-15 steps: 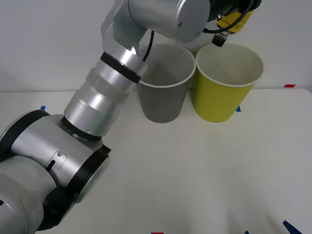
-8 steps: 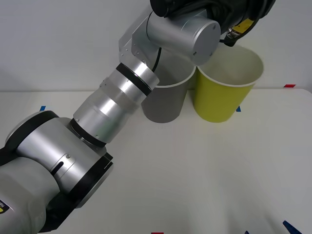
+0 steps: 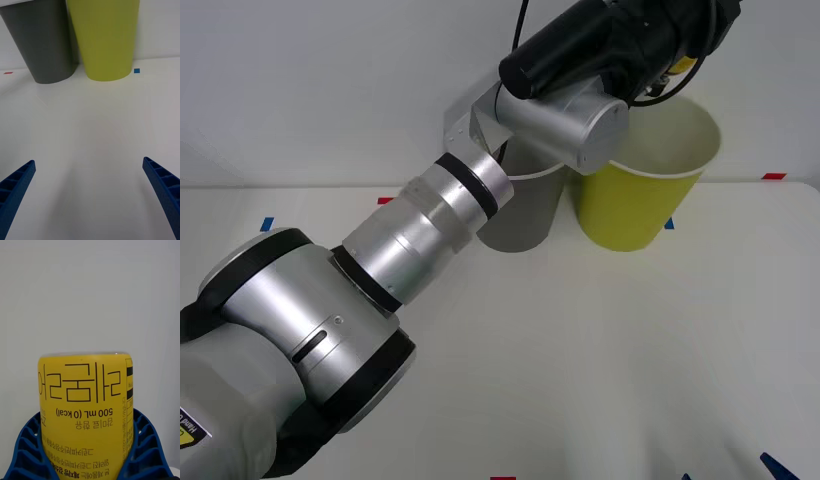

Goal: Put cans in the gray bin and PET bottles in the light green bin.

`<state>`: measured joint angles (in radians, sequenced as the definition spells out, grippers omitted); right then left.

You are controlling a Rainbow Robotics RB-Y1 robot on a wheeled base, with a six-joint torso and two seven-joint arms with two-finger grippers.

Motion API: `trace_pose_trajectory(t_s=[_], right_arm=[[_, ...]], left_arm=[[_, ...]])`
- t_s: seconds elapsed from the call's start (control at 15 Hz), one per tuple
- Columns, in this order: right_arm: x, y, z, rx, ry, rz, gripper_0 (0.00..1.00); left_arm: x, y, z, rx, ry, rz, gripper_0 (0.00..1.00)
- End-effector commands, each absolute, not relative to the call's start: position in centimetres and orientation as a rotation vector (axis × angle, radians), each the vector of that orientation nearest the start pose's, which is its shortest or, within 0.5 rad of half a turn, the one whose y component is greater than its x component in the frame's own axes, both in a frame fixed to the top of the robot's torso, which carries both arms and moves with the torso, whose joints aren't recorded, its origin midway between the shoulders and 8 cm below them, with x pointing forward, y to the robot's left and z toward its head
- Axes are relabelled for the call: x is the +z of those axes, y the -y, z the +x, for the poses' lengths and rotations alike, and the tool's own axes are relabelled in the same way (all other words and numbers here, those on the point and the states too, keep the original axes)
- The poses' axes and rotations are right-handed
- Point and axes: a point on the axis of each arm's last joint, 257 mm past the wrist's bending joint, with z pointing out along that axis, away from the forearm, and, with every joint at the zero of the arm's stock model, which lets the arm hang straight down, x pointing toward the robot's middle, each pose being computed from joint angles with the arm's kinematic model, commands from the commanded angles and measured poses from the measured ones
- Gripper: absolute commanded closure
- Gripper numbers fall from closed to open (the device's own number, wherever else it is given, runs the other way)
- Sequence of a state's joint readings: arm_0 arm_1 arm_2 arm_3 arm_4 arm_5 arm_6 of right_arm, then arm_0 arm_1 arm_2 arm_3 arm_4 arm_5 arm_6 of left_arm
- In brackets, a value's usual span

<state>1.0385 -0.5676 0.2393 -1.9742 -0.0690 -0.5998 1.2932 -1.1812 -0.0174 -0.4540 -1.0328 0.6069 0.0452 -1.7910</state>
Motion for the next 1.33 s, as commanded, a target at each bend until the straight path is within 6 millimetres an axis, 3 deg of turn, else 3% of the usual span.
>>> trace_pose_trajectory(t_s=[0.07, 0.4, 0.8, 1.33], right_arm=[[-28.4, 25.7, 20.1, 0.247, -1.713, -0.128, 0.01], [-28.4, 25.7, 20.1, 0.247, -1.713, -0.128, 0.01], [-28.4, 25.7, 20.1, 0.247, -1.713, -0.128, 0.01], [-28.4, 25.7, 20.1, 0.247, -1.713, -0.128, 0.01]], left_arm=[[12.4, 21.5, 58.7, -0.529, -1.071, 0.635, 1.00], [11.5, 20.0, 60.2, -0.530, -1.064, 0.572, 1.00], [12.4, 20.7, 58.8, -0.561, -1.001, 0.563, 1.00], [10.6, 20.1, 59.4, -0.538, -0.981, 0.551, 0.98]])
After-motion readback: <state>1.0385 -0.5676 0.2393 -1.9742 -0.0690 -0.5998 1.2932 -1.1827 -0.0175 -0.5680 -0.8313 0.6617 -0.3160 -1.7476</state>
